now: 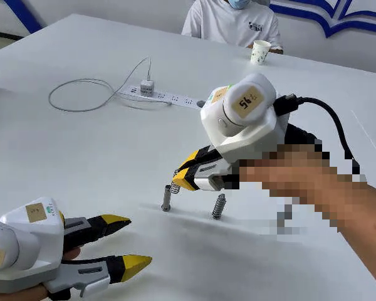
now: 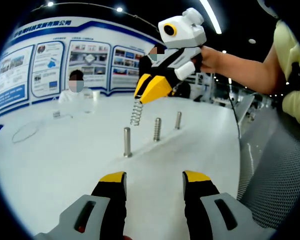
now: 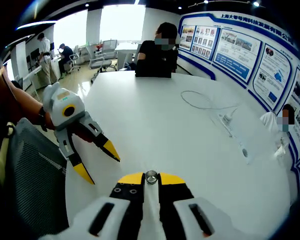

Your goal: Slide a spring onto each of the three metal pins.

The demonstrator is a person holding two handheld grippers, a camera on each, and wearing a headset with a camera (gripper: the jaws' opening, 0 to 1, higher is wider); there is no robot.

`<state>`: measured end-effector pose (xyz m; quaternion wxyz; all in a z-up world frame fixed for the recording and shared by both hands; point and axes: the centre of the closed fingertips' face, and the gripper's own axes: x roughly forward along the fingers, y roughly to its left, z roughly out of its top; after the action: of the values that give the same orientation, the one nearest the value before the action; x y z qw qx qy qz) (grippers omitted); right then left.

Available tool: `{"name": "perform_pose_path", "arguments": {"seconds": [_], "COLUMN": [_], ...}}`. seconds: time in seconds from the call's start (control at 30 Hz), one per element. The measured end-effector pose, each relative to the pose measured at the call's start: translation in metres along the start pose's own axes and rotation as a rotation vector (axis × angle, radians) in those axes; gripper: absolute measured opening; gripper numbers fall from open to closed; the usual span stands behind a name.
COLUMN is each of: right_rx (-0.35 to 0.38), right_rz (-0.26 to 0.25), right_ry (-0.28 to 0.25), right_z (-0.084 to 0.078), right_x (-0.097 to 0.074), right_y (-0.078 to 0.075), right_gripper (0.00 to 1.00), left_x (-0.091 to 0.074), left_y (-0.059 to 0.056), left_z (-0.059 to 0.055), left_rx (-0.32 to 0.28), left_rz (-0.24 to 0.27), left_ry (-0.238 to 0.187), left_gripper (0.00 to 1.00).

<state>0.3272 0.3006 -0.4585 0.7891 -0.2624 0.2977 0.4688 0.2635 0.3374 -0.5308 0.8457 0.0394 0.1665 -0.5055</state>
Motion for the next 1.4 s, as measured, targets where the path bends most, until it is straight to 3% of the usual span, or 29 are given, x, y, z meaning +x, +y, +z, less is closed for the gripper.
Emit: {"name": "perform_pose_path", "arguments": {"seconds": [1.4], "right_rx": [0.002], "right_rz": [0.015], "right_ry": [0.02], "right_z": [0.001], "right_x": [0.014], "right_y": [-0.006], "right_gripper": [0.12], "left_x": [-0.002], "left_y": [0.004], "left_z": [-0.002], "left_rx": [-0.025], "left_rz": [0.01], "left_ry": [-0.006], "left_gripper": [0.46]}}
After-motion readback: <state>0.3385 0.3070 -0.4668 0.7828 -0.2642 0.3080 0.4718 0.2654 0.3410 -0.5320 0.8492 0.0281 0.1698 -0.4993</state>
